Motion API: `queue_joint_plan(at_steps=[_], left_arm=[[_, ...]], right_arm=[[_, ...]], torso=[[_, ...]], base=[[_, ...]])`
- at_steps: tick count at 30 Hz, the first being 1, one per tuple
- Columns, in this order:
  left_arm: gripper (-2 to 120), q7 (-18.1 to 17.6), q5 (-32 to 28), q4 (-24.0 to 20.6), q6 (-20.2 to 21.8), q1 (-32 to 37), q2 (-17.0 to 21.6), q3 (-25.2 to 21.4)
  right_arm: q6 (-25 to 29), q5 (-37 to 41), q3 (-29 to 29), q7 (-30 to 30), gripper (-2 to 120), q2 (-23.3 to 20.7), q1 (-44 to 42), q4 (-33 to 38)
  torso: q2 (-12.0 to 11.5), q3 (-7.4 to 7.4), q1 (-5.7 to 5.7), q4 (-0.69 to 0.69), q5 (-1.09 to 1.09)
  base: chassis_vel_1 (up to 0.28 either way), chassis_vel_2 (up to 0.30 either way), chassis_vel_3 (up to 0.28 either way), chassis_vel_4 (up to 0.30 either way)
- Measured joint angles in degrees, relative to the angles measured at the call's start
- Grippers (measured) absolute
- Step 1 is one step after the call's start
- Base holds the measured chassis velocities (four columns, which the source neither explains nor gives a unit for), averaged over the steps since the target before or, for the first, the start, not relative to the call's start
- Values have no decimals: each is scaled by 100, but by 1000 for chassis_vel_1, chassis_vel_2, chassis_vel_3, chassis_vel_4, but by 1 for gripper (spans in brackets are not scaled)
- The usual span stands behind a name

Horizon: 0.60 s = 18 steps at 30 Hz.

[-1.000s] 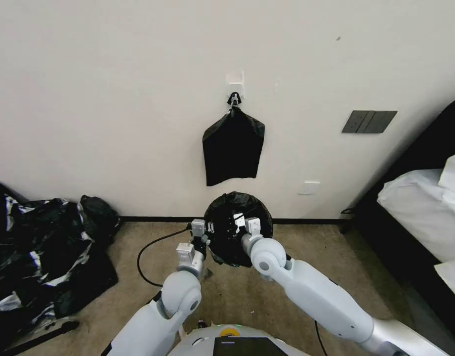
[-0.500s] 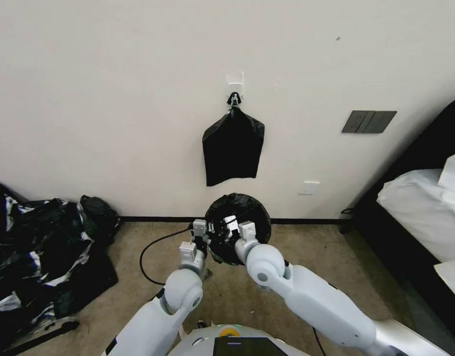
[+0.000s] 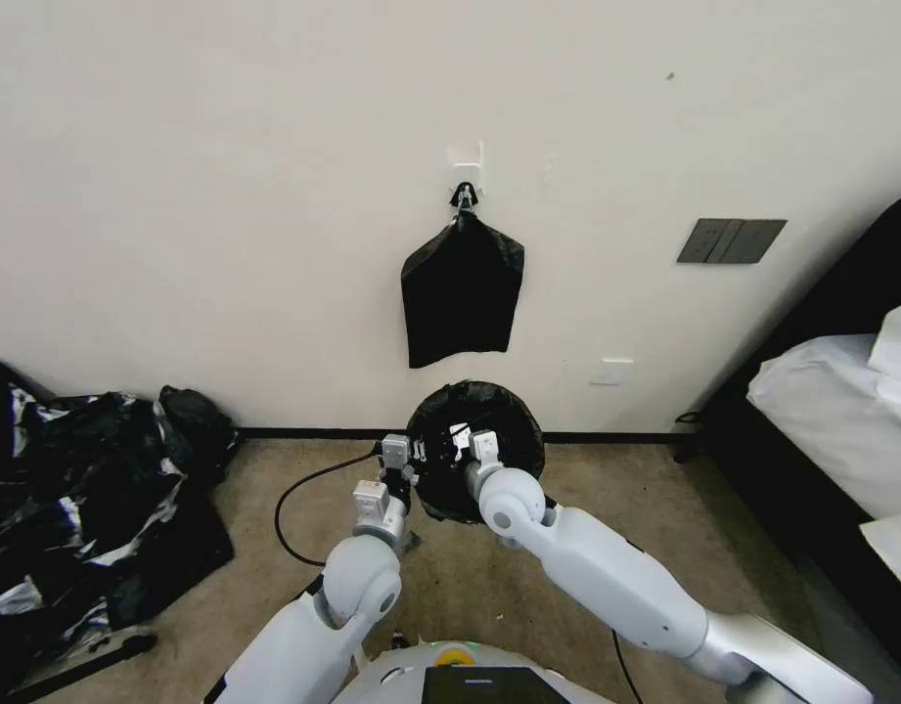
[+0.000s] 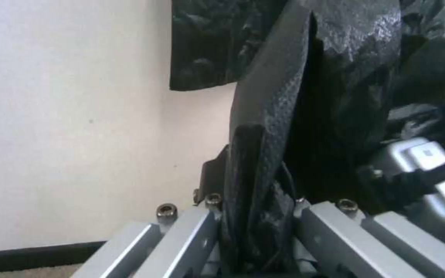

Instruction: Place a trash bag onto the trash bin.

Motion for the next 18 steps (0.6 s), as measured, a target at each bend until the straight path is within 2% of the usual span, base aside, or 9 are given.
queue_joint_plan(at_steps=[18], left_arm=[[3,162,144,-102,-106,181,-25,-16]], right_arm=[[73,453,165,406,0,85,8,-386]], torso=[[0,0,0,0,0]], base=[[0,0,0,0]])
